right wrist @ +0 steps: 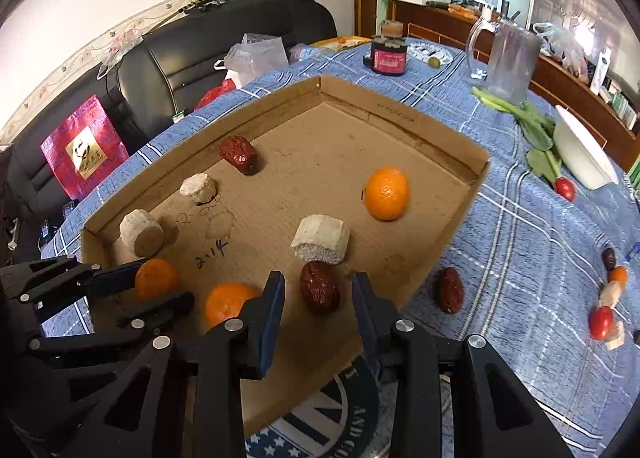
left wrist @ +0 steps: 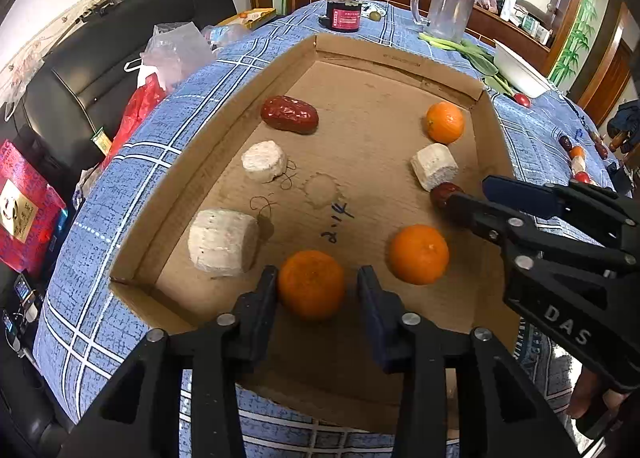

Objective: Organize fruits
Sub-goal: 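Open the right tool to release the date while the left tool releases the orange in the tray, then lift both open tools away from the tray toward the fruit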

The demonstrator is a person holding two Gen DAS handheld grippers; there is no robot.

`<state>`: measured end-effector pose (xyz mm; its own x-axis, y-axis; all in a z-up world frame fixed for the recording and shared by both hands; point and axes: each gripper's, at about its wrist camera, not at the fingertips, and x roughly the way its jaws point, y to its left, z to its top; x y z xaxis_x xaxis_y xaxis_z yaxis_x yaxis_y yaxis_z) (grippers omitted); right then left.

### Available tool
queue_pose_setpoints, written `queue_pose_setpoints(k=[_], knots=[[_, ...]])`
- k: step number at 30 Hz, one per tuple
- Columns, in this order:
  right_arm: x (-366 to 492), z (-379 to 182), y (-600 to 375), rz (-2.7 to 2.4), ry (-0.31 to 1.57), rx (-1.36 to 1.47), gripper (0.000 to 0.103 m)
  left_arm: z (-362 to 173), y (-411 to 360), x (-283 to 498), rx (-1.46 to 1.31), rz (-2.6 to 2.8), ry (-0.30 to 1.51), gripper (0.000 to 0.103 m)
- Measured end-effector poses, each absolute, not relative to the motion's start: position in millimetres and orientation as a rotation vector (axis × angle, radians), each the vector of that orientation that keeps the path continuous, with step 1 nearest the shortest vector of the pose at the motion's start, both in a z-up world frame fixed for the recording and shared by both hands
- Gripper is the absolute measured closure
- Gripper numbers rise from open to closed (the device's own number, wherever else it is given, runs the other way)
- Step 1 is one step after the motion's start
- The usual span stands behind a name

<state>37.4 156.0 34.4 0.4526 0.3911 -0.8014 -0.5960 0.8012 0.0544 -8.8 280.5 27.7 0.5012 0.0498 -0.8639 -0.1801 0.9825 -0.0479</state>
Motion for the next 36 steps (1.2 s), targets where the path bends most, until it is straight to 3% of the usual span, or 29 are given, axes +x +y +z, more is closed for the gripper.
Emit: queue_pose_setpoints(k=[7, 17, 25, 27, 36], knots=[[22.0, 49.9, 133.6, 0.607, 0.889, -0.218, 0.055, 39.0, 271.1, -16.0, -0.135, 0.147, 1.005, 0.056], [3.5, 62.0, 65.5, 0.532, 0.879, -0.133, 0.054, 64.5, 238.6, -22.6, -0.086, 0.154, 0.922, 0.048], [-5.9, 63.5, -6.2, 0.422, 0.88, -0.053, 0.054, 73.9, 184.8, -11.3, -0.037, 0.077, 0.902, 0.046], [-8.4, 62.9, -24.5, 0.39, 0.878, -0.036, 0.051, 74.3, 168.0, -7.6, -0.019, 0.054, 0.902, 0.039], [-6.8, 51.0, -128.1, 0.21, 0.903, 0.069, 0.048, 62.5, 91.6, 13.1, 0.044, -0.068, 0.948, 0.038]])
